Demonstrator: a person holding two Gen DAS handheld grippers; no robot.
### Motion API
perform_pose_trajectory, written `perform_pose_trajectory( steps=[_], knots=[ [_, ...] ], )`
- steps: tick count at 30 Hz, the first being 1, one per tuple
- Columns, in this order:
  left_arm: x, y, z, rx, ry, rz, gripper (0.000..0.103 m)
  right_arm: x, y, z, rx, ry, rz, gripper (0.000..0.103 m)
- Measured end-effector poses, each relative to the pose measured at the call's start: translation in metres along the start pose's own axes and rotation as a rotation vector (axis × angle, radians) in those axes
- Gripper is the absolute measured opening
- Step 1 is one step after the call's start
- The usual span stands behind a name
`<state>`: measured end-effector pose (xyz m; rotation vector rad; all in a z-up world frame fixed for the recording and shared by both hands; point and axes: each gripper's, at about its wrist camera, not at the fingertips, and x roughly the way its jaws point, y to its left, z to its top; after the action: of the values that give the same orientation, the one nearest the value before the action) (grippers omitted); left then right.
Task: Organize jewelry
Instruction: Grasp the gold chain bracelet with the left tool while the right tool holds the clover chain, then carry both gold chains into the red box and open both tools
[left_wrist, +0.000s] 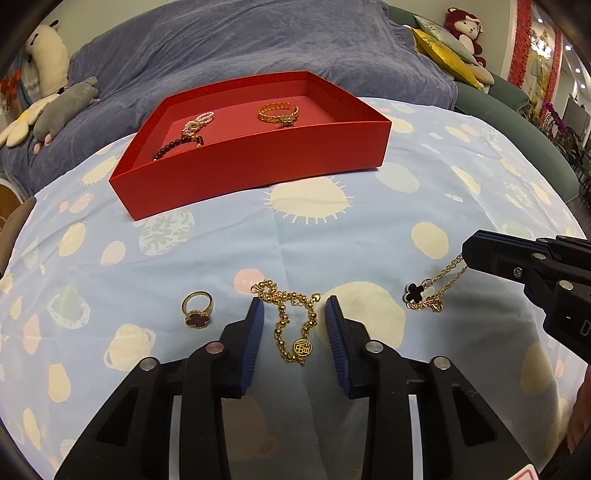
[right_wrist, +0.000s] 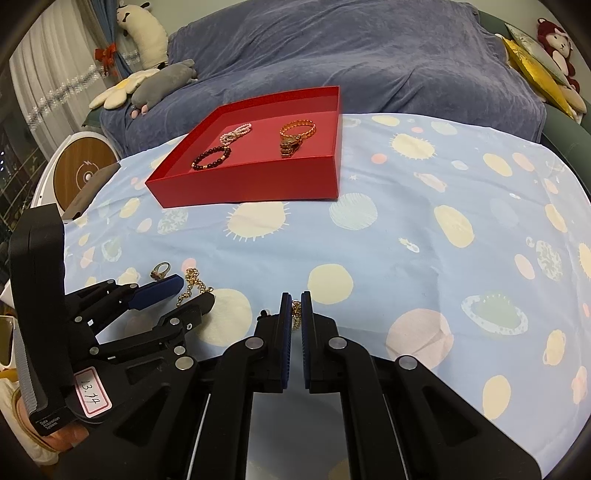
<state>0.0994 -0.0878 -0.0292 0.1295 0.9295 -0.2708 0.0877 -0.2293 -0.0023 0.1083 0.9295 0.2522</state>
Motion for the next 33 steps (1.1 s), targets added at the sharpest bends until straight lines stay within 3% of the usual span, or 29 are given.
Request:
perform_pose_trajectory(
  steps=[4, 7, 17, 33],
  knots=[
    [-0.002, 0.003, -0.001, -0.003, 0.003, -0.015, 0.005, 0.000, 0.001, 0.000, -0.001, 0.000, 0.001, 0.004],
    [-0.004, 0.007, -0.001, -0.016, 0.010, -0.042, 0.003, 0.000, 0.004, 0.001, -0.005, 0.000, 0.004, 0.004],
    [-0.018, 0.022, 0.007, -0.078, 0.000, -0.106, 0.002, -0.010, 0.013, 0.015, -0.002, -0.037, 0.023, 0.004],
    [-0.073, 0.064, 0.037, -0.174, -0.145, -0.126, 0.002, -0.029, 0.024, 0.045, 0.009, -0.117, 0.051, 0.004]
  ],
)
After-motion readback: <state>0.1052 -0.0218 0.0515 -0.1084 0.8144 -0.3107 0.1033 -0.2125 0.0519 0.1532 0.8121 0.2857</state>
